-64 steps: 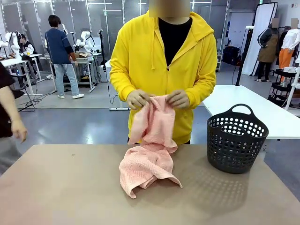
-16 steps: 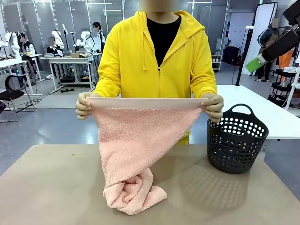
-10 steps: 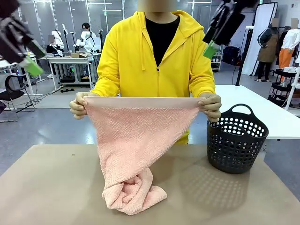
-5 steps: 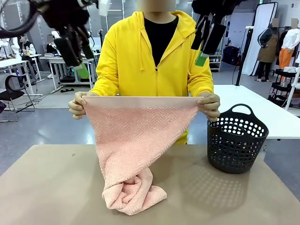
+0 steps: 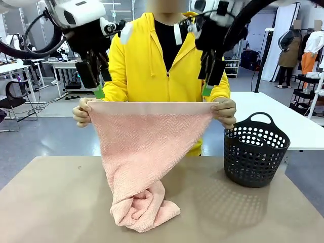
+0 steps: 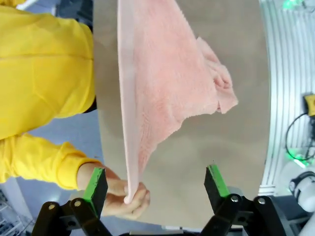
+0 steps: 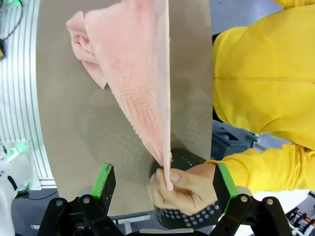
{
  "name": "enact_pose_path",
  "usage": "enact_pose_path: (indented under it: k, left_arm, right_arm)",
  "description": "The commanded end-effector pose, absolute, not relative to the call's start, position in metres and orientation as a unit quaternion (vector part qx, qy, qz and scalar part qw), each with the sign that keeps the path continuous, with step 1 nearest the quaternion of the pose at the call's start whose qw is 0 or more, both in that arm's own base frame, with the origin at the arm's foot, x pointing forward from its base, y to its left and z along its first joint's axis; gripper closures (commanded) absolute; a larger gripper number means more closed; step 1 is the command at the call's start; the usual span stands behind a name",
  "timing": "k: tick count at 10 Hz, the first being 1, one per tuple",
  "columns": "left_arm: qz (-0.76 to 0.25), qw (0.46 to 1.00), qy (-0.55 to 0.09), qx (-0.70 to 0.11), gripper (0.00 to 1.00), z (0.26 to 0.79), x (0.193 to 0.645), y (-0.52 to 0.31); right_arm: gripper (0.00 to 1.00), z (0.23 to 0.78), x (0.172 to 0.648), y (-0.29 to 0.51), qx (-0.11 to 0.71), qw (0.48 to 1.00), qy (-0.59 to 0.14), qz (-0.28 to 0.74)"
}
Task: Fold the towel.
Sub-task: Grab the top end of the 100 cm Hotel Towel extended by the human.
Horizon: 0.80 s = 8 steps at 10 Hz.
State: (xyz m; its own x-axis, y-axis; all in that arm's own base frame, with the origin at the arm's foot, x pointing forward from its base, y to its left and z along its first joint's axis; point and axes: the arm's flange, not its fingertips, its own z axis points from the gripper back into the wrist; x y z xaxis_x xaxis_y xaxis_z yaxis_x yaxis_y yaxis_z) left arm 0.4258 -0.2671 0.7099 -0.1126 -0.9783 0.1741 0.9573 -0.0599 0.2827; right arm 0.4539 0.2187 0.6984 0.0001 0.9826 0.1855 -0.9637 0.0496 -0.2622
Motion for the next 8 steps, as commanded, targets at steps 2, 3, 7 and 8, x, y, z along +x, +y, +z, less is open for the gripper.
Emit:
enact_pose_path:
  k: [2, 3, 7, 8]
  left_arm:
    - [-0.743, 0.653, -0.149, -0.005, 0.00, 0.682, 0.443, -0.263]
    - [-0.739, 0.658, -0.140, -0.014, 0.00, 0.672, 0.446, -0.263]
    - [-0.724, 0.677, -0.128, -0.028, 0.00, 0.633, 0.461, -0.259]
    - [-0.720, 0.683, -0.123, -0.026, 0.00, 0.628, 0.464, -0.258]
  right_arm:
    - [0.00, 0.664, 0.467, 0.225, -0.018, 0.700, -0.134, 0.701]
    - [0.00, 0.652, 0.471, 0.229, -0.009, 0.699, -0.125, 0.705]
    - [0.00, 0.622, 0.480, 0.234, 0.018, 0.696, -0.107, 0.710]
    - [0.00, 0.617, 0.480, 0.232, 0.018, 0.696, -0.092, 0.712]
